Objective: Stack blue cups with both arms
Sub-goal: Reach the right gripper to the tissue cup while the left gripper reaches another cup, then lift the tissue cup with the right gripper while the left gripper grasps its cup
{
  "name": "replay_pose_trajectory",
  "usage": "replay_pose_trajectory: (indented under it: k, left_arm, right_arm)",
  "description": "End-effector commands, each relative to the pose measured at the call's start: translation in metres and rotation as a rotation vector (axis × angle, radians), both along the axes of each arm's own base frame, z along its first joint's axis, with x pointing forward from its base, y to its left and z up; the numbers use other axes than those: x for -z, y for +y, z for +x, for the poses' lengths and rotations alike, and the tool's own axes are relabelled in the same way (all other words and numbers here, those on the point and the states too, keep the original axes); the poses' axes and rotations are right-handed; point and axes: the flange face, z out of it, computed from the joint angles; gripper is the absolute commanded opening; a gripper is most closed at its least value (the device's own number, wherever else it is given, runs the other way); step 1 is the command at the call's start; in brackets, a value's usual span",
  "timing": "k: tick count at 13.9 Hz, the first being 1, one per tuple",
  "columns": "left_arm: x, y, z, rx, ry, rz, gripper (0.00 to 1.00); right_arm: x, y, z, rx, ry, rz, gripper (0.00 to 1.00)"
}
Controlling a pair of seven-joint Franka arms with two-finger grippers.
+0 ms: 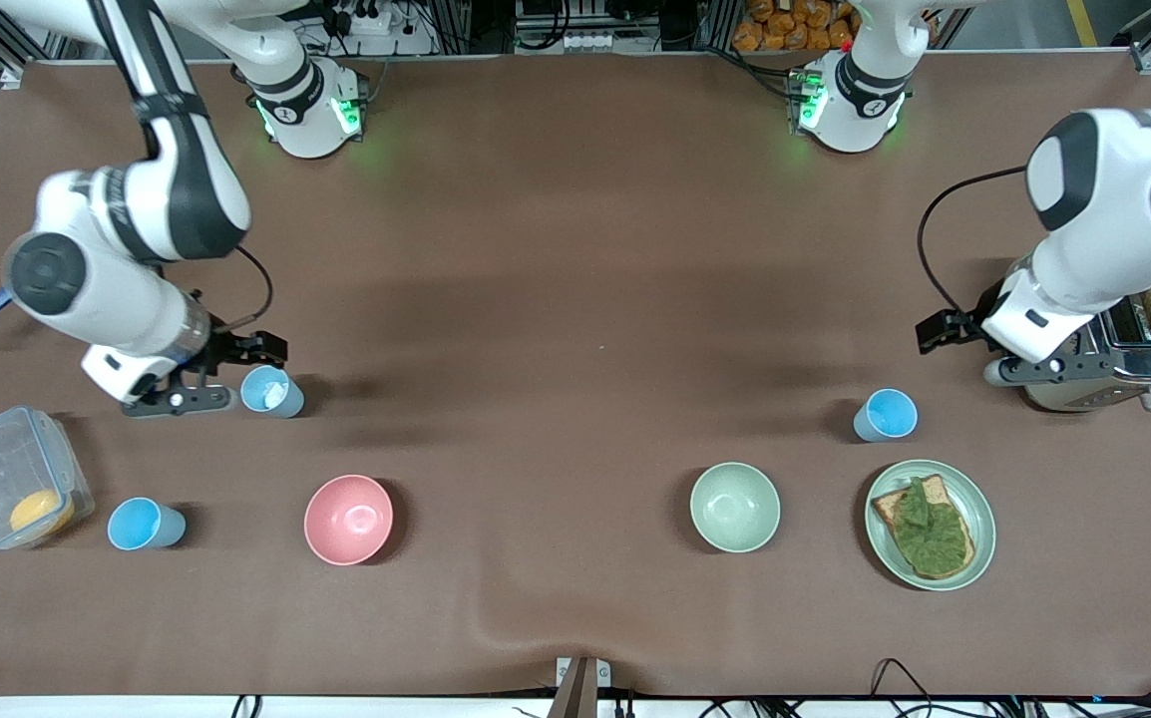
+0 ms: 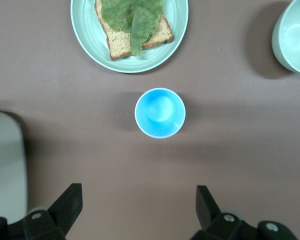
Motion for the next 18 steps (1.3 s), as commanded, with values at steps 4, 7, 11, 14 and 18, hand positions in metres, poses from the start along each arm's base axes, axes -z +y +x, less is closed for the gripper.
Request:
replay_pose_trajectory:
  k: [4,7,11,14,18]
  left_arm:
    - [0.053,0.013,0.016,-0.021,-0.024,0.009,1.00]
    - [0.078,0.017,0.024,-0.028,-0.033,0.004,1.00]
    - [0.118,0.017,0.033,-0.028,-0.044,-0.004,1.00]
    - [0.138,0.018,0.035,-0.032,-0.039,-0.007,1.00]
    - [0.159,0.020,0.038,-0.034,-0.038,-0.010,1.00]
  right_arm:
    - [0.073,0.014,0.005,0.013,0.029,-0.040,1.00]
    - [0.099,0.020,0.001,0.032,0.064,-0.071,1.00]
    - [0.124,0.018,-0.001,0.031,0.102,-0.085,0.68]
    - [0.129,0.016,0.004,0.020,0.095,-0.104,0.12]
    - [0.123,0.015,0.012,0.024,0.083,-0.102,0.00]
